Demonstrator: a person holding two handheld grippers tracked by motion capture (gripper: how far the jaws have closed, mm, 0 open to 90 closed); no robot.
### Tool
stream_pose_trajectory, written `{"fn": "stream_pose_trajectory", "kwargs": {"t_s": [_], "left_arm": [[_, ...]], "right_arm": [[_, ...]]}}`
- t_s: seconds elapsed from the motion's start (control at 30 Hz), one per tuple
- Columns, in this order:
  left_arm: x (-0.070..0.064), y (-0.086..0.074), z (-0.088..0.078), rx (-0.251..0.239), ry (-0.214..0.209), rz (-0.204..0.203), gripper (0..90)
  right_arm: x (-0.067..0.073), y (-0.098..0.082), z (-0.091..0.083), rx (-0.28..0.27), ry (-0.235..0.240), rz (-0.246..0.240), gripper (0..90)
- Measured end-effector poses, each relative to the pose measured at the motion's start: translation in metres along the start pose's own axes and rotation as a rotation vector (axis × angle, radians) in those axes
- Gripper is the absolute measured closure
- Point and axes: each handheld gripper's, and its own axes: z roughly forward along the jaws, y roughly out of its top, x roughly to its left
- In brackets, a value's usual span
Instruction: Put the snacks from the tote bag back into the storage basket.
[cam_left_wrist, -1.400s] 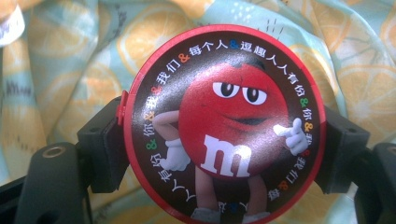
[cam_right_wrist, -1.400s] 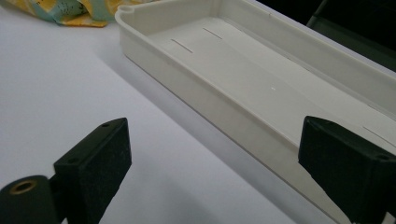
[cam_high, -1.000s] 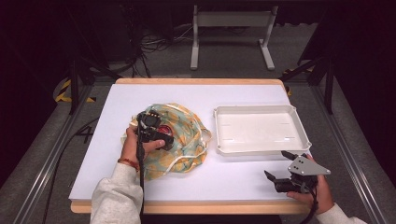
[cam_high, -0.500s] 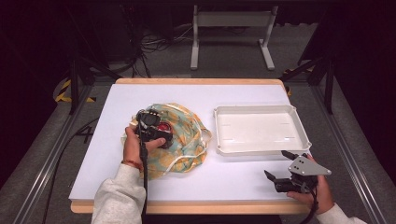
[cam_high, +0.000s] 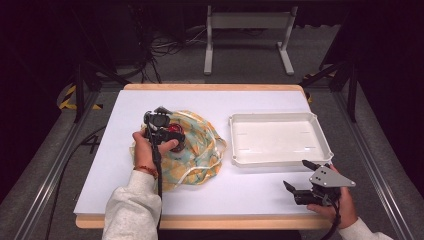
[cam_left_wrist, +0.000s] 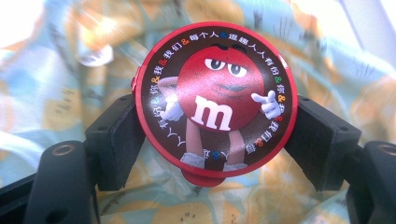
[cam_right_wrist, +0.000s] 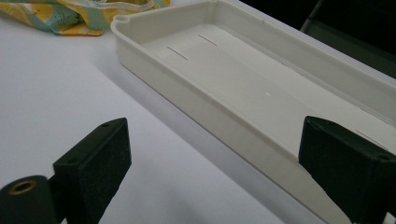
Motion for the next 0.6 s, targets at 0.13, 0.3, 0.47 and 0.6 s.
{"fn": "stream_pose_trajectory", "kwargs": {"t_s": [0.13,0.3,0.47,0.6], "left_arm": [[-0.008,0.008,-0.003,-0.004,0.017,-0.008,25.1],[-0.018,0.016,-0.008,-0.011,0.032,0.006,25.1],[-0.027,0.02,-0.013,-0.021,0.026,0.029,25.1],[-0.034,0.021,-0.012,-0.02,0.017,0.042,25.1]], "right_arm": [[0.002,0.001,0.002,0.004,0.004,-0.005,9.9],[0.002,0.002,0.003,0.004,0.007,-0.009,9.9],[0.002,0.003,0.003,0.004,0.01,-0.012,9.9],[0.004,0.003,0.003,0.003,0.013,-0.017,9.8]]}}
